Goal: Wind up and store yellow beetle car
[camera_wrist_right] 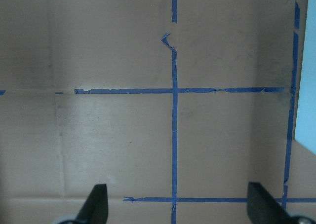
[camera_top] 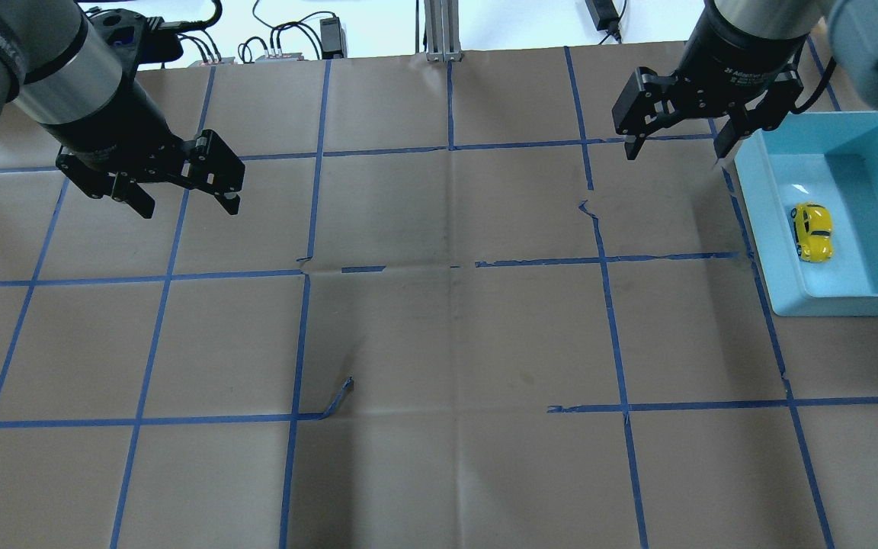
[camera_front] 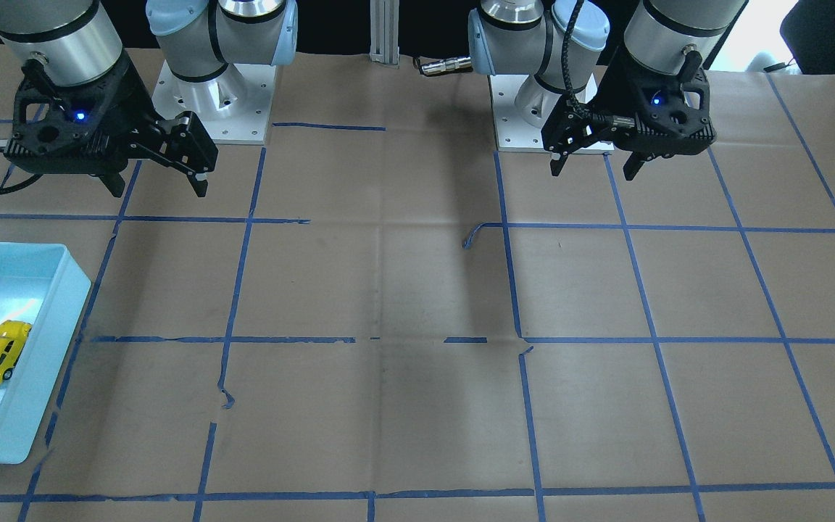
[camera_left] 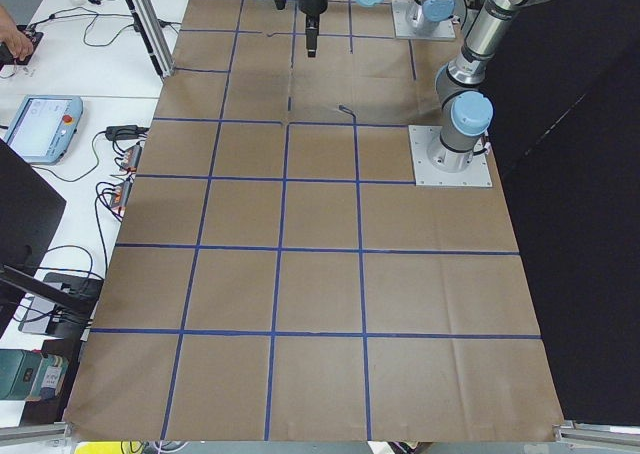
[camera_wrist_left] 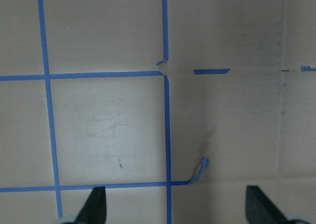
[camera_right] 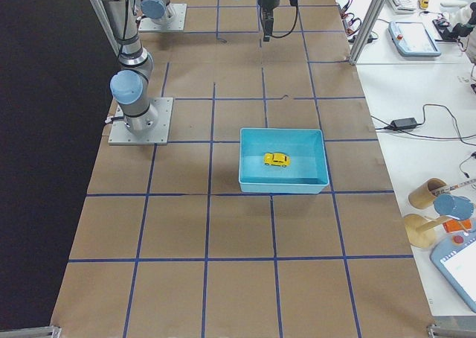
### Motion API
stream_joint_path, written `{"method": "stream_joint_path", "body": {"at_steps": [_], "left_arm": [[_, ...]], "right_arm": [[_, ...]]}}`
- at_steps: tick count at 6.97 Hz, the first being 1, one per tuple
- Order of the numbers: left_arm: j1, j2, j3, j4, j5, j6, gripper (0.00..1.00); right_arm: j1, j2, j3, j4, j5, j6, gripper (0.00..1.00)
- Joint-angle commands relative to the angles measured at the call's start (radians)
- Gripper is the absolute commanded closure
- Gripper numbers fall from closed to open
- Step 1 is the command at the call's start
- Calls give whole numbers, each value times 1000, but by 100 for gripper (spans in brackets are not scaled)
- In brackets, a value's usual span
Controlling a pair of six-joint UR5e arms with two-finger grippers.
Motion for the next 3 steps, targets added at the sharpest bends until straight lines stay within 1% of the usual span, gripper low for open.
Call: {"method": "stream_joint_path", "body": {"at_steps": [1, 3], "left_arm": [[0, 0, 0, 0, 0, 0, 0], [0, 0, 0, 0, 0, -1, 0]], "right_arm": [[5, 1, -6, -17, -1, 9, 0], [5, -1, -6, -19, -2, 26, 0]]}}
